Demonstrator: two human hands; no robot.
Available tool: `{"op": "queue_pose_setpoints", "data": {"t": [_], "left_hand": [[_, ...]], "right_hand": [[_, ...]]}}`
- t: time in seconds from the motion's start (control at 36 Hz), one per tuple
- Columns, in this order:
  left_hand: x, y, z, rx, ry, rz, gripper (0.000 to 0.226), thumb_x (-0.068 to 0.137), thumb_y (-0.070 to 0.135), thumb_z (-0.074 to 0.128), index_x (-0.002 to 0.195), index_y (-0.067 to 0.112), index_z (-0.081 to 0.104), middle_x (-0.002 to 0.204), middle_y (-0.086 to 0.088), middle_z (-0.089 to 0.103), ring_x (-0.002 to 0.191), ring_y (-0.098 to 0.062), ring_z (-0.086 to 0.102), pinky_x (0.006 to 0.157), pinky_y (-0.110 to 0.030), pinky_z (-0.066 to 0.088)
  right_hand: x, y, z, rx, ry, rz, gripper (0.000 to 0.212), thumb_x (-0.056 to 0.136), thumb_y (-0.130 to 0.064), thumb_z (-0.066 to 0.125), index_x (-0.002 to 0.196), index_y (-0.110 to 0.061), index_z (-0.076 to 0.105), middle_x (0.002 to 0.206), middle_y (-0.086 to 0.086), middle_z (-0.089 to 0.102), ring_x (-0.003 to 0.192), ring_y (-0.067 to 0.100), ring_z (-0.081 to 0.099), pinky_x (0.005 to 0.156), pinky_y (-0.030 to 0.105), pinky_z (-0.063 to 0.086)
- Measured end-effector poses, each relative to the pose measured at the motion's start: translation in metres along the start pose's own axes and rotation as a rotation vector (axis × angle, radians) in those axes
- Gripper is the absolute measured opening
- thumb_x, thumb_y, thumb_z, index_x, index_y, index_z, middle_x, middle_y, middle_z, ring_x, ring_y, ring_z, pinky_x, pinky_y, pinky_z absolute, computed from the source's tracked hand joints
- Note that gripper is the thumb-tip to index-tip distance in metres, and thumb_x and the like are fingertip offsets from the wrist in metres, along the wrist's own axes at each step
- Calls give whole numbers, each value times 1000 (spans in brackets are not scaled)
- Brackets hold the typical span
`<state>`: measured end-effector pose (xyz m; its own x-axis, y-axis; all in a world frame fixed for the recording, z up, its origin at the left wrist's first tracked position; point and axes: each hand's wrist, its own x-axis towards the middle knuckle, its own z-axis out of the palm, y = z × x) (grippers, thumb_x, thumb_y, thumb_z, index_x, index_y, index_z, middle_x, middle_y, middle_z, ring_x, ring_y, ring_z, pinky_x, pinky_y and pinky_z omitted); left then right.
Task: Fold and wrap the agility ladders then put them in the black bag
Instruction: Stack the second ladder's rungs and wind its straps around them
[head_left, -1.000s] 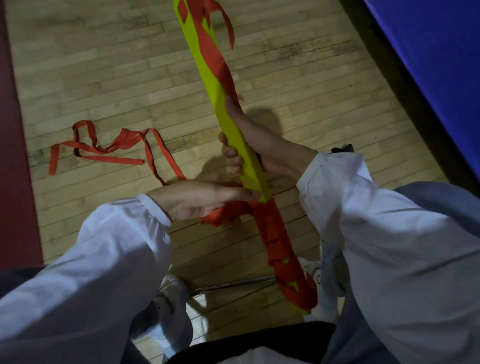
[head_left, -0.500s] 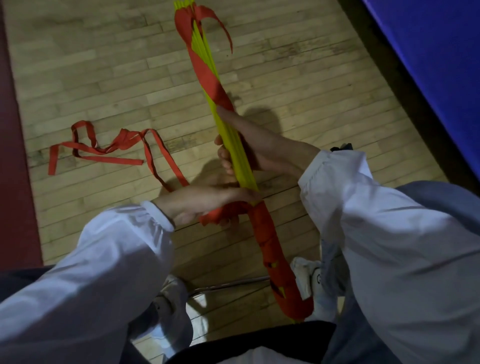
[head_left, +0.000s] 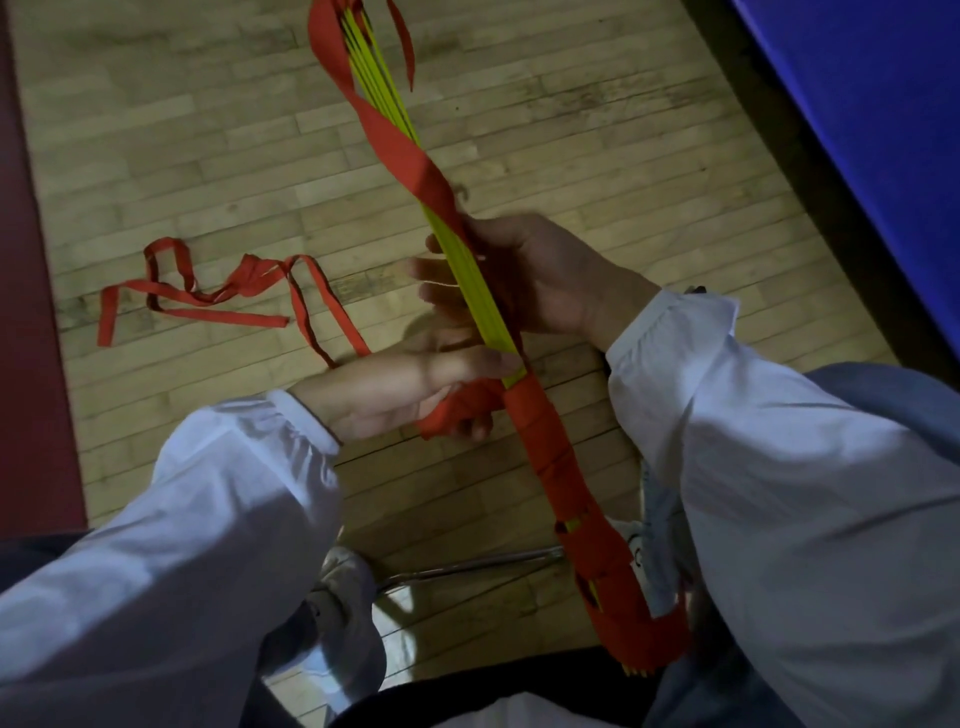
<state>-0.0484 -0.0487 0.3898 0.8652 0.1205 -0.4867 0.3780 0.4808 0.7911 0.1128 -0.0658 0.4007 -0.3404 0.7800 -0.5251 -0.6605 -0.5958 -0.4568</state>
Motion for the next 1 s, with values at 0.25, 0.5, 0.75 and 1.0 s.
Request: {"op": "queue_pose_setpoints", "data": {"t": [0.25,0.5,0.75,1.0], "left_hand": [[0,5,0,0,6,-75,47,70,32,71,102,-1,61,76,-2,71,59,-16,66,53,-28,53],[-2,14,1,102,48,-177,32,81,35,63,100,9,64,75,-1,74,51,-17,61,45,-24,44],[-1,15,7,115,123,-175,10,91,19,57,90,10,60,58,4,68,48,-16,60,52,-29,42],[4,7,2,32,161,-215,18,90,6,58,106,8,64,99,-2,72,74,-3,70,54,-17,54]], "right_hand": [[2,0,0,-44,132,-34,25,98,-27,42,89,-9,57,69,5,63,58,14,65,54,23,53],[4,1,-4,-234,207,-61,24,99,-25,44,87,-9,59,67,6,64,60,16,65,56,26,54],[9,6,-3,-444,250,-135,15,99,-21,48,98,-9,56,73,8,66,64,18,68,57,31,57],[15,11,-8,-539,337,-181,9,94,-17,59,90,-10,56,58,0,67,51,12,65,44,18,46]]}}
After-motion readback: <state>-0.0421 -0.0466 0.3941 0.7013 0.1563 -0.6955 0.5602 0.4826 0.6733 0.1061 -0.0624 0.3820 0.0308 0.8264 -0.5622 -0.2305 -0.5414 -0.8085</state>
